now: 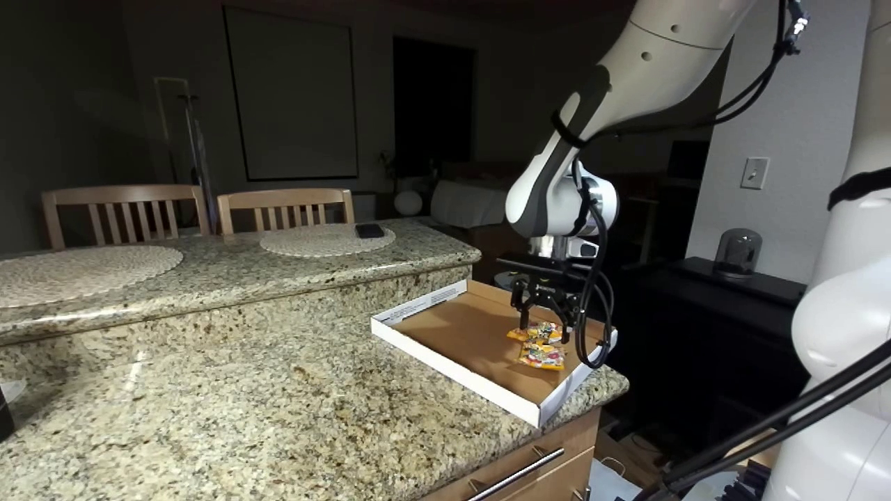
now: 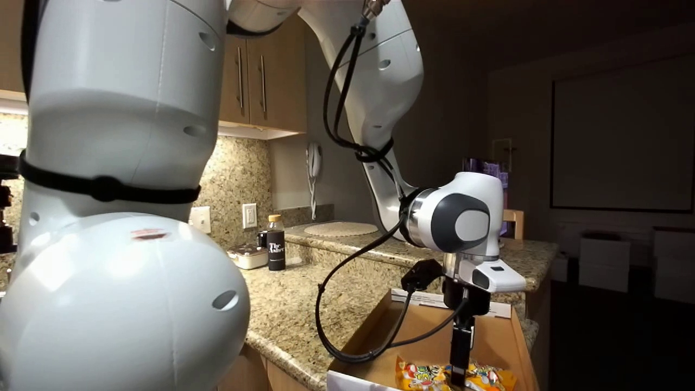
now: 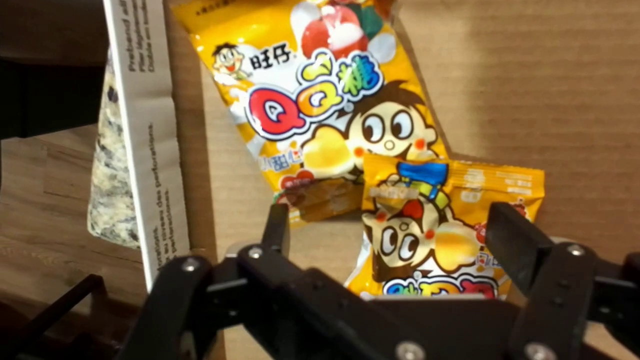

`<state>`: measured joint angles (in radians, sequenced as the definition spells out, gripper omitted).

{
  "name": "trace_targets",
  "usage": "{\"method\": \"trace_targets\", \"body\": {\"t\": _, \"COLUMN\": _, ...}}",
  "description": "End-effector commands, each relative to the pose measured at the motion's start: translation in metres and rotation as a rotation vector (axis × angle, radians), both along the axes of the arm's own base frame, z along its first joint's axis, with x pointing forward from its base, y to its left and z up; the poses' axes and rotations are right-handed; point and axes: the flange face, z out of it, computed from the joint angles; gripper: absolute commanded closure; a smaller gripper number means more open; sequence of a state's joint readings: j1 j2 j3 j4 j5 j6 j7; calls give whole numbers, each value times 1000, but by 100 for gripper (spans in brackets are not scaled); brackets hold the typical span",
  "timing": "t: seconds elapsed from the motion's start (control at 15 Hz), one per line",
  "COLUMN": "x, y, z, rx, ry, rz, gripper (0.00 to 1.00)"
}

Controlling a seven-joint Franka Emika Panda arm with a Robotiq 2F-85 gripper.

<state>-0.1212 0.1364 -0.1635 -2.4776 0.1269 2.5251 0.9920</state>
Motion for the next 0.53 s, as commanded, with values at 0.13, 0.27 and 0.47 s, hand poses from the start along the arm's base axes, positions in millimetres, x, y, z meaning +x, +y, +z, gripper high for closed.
{"method": "trace_targets", "body": {"t": 0.13, "x": 13, "y": -2, "z": -12, "rx": -20, "ry": 31, "rz": -13, "gripper": 42}}
{"method": "trace_targets", "body": {"t": 0.27, "x": 17, "y": -1, "z": -14, "rx": -25, "ry": 29, "rz": -10, "gripper": 55}}
{"method": "trace_targets", "body": {"t": 0.47, "x": 24, "y": 3, "z": -17, "rx": -25, "ry": 17, "rz": -7, "gripper": 73}}
